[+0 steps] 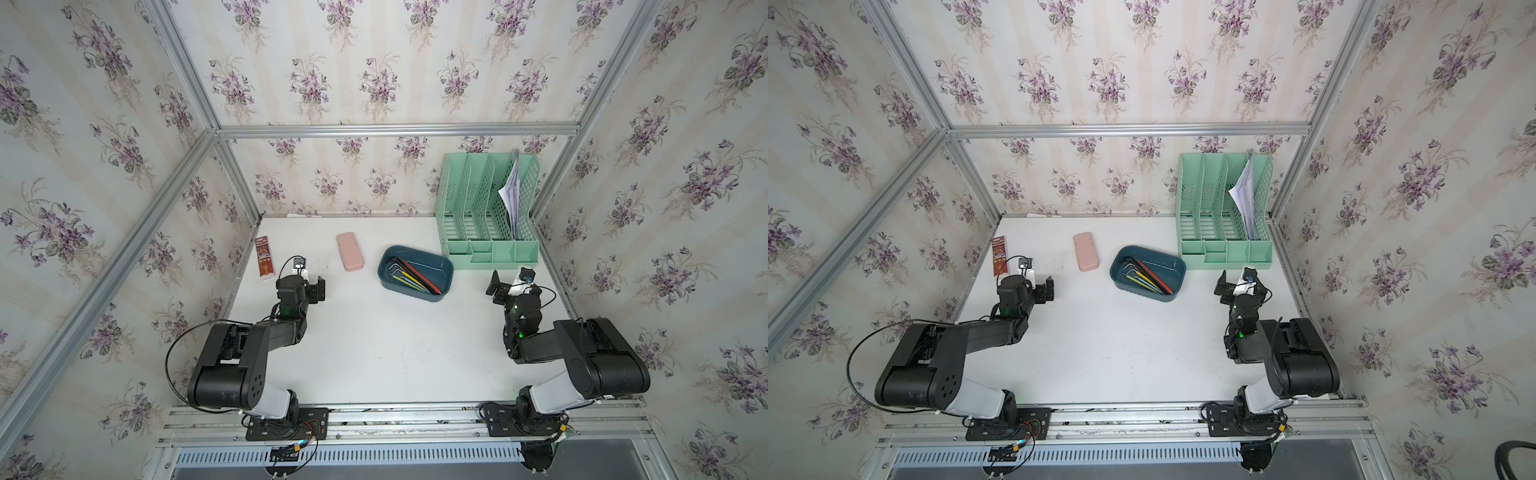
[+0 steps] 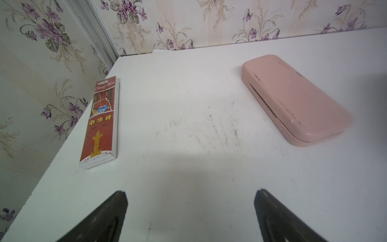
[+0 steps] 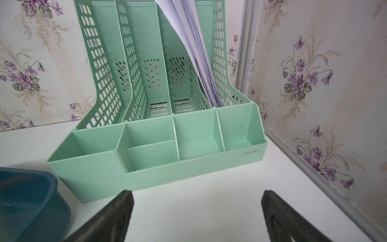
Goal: Put the hex key on the desktop into the storage box
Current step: Reset both arms
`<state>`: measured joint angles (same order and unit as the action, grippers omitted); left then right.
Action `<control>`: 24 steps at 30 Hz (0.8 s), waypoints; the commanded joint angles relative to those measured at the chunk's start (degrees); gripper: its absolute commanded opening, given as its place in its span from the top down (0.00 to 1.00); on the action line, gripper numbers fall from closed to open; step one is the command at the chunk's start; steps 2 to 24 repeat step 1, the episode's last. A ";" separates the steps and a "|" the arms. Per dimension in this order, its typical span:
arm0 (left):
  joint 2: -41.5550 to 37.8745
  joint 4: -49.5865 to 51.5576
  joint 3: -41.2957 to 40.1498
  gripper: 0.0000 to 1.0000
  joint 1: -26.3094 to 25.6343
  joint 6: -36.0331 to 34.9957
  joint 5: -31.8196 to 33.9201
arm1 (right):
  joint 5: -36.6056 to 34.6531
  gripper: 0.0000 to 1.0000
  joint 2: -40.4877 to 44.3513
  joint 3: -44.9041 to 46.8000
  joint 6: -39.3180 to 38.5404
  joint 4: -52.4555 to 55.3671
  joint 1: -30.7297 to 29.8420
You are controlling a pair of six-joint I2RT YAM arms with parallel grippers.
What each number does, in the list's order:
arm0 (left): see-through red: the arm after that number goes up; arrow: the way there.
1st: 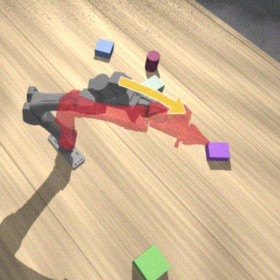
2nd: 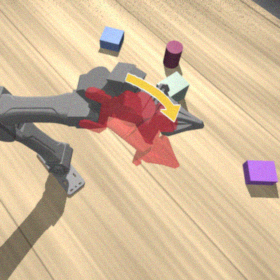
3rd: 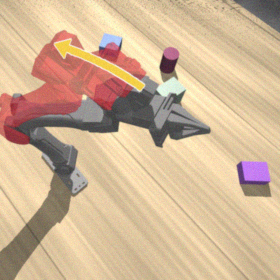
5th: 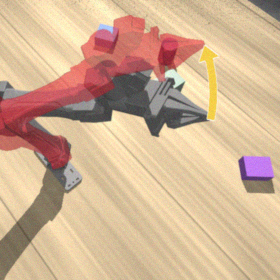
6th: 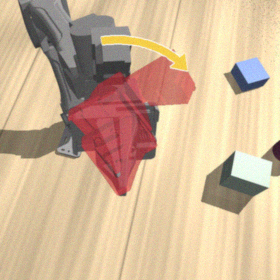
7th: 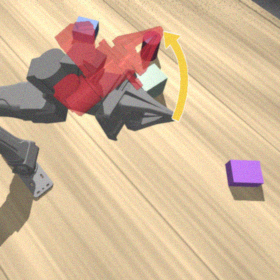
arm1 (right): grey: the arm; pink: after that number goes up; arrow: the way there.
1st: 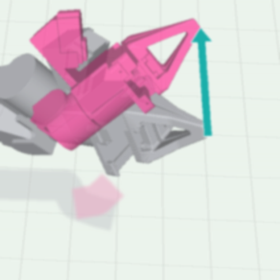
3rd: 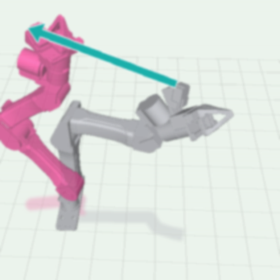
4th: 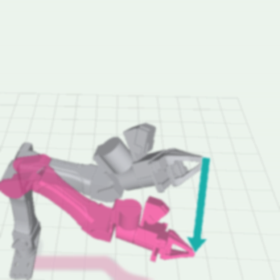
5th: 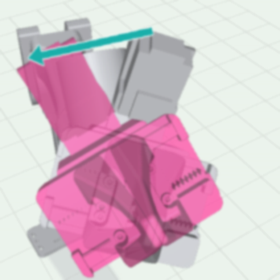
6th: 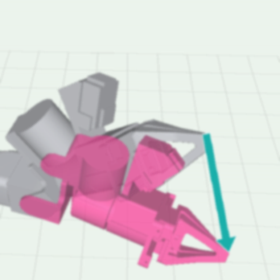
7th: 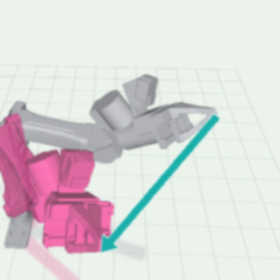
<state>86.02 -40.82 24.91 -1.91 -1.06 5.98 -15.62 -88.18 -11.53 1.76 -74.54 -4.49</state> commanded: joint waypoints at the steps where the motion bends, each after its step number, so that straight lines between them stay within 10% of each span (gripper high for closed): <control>1: -0.08 -0.65 -0.01 0.01 0.07 -0.66 -0.30 | 0.24 0.00 0.04 -0.16 0.53 -0.46 -0.08; 24: -0.08 -0.65 -0.01 0.01 0.07 -0.66 -0.30 | 0.24 0.00 0.04 -0.16 0.53 -0.46 -0.08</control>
